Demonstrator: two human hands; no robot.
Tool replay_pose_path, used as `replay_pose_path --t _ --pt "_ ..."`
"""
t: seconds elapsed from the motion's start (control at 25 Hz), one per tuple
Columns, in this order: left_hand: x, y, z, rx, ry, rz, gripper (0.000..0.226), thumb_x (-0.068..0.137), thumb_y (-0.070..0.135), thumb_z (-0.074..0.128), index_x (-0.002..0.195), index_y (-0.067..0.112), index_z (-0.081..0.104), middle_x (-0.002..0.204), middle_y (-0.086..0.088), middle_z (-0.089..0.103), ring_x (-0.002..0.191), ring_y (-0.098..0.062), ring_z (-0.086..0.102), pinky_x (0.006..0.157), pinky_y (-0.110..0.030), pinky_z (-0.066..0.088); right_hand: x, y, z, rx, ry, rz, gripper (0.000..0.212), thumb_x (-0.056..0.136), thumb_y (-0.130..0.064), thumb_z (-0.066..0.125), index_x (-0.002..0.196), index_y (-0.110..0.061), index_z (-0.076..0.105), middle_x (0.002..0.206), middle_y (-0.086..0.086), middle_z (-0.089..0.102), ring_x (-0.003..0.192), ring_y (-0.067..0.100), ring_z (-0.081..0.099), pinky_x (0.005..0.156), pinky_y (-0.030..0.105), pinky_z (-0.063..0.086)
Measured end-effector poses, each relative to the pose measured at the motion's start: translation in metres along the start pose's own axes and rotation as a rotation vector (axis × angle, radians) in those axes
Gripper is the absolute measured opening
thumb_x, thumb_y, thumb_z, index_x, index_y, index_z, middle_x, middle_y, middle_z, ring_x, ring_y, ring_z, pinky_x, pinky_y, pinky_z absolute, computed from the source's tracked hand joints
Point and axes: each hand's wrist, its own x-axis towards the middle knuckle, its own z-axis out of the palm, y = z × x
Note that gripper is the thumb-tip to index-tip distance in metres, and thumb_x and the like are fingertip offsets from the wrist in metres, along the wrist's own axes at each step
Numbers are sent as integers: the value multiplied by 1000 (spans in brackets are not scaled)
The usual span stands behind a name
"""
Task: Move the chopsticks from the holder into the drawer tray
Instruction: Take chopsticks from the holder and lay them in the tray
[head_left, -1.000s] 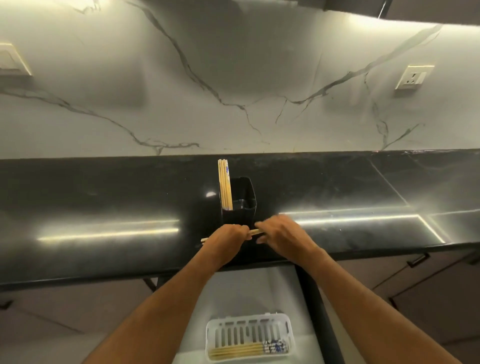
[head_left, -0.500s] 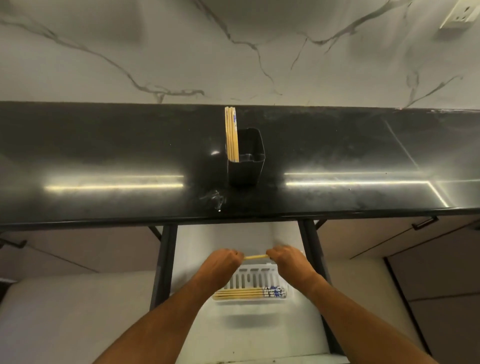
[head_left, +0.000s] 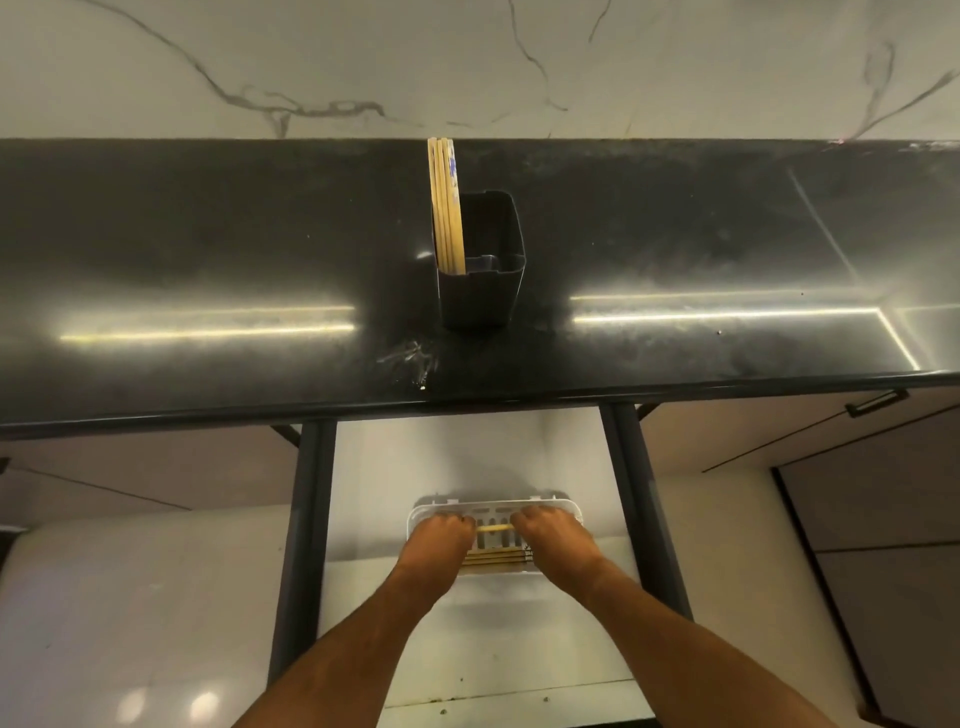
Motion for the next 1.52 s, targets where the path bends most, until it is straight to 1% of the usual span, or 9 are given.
replay_pose_path --t 0.16,0.44,0.64,0.84,1.16,1.28,1.36,1.44,1.52 --pt "8 0 6 -28 17 -43 39 91 13 71 128 11 62 127 -9 69 112 -27 68 100 -35 53 7 1 10 -34 13 5 34 93 -21 71 126 -14 64 129 7 68 115 25 65 101 38 52" --pt "9 1 16 -121 129 -91 48 91 11 70 136 10 54 138 -9 60 122 -26 60 103 -33 48 8 6 17 -44 78 32 35 89 -21 75 121 -11 68 124 9 70 108 27 68 98 36 54" --pt "10 1 24 -147 136 -98 51 92 15 71 140 12 54 145 -7 54 129 -25 55 109 -34 46 5 8 26 7 54 47 37 91 -24 74 126 -14 67 132 7 65 119 26 62 106 36 50" --pt "11 2 30 -139 160 -85 50 92 16 70 140 13 54 145 -6 55 131 -24 53 111 -34 43 6 9 27 14 71 29 42 93 -23 72 133 -14 62 136 7 63 123 25 60 108 37 48" --pt "4 5 19 -137 251 -9 40 94 20 69 133 12 59 136 -7 62 124 -24 60 107 -34 48 4 10 16 -25 116 -68 34 96 -28 66 127 -14 65 128 7 68 116 23 64 102 36 52" --pt "-6 3 2 -118 403 146 24 90 24 72 112 15 67 107 -4 71 95 -19 68 86 -31 58 -1 12 -4 -13 251 -132 26 97 -34 63 114 -15 67 112 5 71 99 18 66 87 34 58" --pt "-8 -1 -17 -109 547 266 17 89 26 75 102 18 66 93 0 69 82 -13 63 76 -28 58 -2 13 -23 25 400 -160 23 100 -34 56 106 -16 69 101 3 70 88 14 64 78 31 59" --pt "-5 -8 -45 -86 705 318 14 95 27 66 106 18 64 96 0 67 85 -12 61 81 -29 57 1 14 -47 63 566 -161 26 103 -33 53 111 -14 69 104 4 71 91 15 66 82 31 59" --pt "1 -18 -78 -68 860 285 26 101 30 56 120 14 63 111 -6 69 102 -17 64 97 -32 55 8 16 -75 87 708 -141 36 103 -36 54 124 -9 65 119 8 70 108 20 66 97 34 55"
